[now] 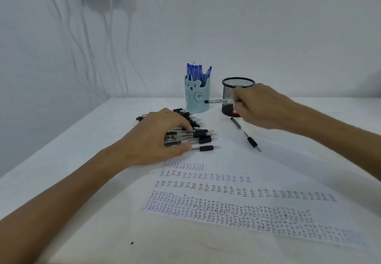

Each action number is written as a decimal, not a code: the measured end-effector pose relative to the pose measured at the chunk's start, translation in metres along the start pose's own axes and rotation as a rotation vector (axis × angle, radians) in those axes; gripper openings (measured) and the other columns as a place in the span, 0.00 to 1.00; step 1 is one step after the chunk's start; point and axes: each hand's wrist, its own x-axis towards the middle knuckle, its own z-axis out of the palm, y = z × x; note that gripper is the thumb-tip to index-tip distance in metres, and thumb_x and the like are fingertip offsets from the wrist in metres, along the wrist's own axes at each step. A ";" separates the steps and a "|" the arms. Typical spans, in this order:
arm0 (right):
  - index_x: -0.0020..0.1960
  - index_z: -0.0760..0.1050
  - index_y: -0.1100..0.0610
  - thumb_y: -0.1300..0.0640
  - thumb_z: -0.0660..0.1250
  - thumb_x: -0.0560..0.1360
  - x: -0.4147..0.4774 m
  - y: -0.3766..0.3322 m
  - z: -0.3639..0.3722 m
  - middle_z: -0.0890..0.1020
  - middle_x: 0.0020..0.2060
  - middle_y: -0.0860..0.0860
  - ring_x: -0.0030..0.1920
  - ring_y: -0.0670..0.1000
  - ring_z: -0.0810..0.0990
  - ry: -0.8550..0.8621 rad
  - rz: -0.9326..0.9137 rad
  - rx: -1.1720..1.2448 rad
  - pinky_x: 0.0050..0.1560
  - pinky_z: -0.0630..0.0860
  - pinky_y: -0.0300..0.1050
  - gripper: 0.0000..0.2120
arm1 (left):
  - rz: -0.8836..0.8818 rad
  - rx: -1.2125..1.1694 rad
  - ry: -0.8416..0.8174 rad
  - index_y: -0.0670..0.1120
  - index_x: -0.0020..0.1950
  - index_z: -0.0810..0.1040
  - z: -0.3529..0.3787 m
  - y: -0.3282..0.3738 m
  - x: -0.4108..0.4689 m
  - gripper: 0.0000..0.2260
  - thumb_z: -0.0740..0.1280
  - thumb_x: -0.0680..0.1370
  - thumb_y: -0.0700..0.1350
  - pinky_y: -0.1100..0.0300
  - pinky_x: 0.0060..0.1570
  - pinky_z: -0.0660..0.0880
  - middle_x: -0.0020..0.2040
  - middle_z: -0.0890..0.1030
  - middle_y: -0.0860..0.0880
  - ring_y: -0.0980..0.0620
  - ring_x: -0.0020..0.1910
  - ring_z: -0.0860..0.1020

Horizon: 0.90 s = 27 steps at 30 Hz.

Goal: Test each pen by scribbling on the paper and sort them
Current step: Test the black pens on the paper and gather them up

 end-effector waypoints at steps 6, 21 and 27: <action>0.43 0.77 0.60 0.35 0.66 0.75 -0.002 0.009 0.001 0.78 0.37 0.53 0.44 0.56 0.78 -0.409 0.285 -0.142 0.42 0.75 0.47 0.26 | 0.042 0.059 -0.031 0.60 0.51 0.80 0.006 0.000 0.000 0.09 0.70 0.76 0.62 0.53 0.63 0.69 0.60 0.77 0.64 0.63 0.62 0.72; 0.42 0.71 0.57 0.48 0.65 0.78 0.000 0.046 0.015 0.69 0.38 0.51 0.45 0.58 0.74 -0.400 0.471 -0.252 0.35 0.64 0.42 0.14 | 0.011 0.005 -0.052 0.58 0.46 0.79 0.007 0.004 -0.001 0.04 0.71 0.77 0.56 0.56 0.64 0.71 0.60 0.77 0.63 0.61 0.61 0.74; 0.52 0.78 0.63 0.49 0.63 0.80 0.002 0.052 0.026 0.73 0.45 0.57 0.45 0.59 0.72 -0.292 0.504 -0.220 0.43 0.69 0.46 0.15 | 0.007 0.004 -0.066 0.57 0.47 0.79 0.006 0.005 -0.001 0.05 0.70 0.78 0.56 0.57 0.64 0.70 0.60 0.77 0.63 0.61 0.62 0.74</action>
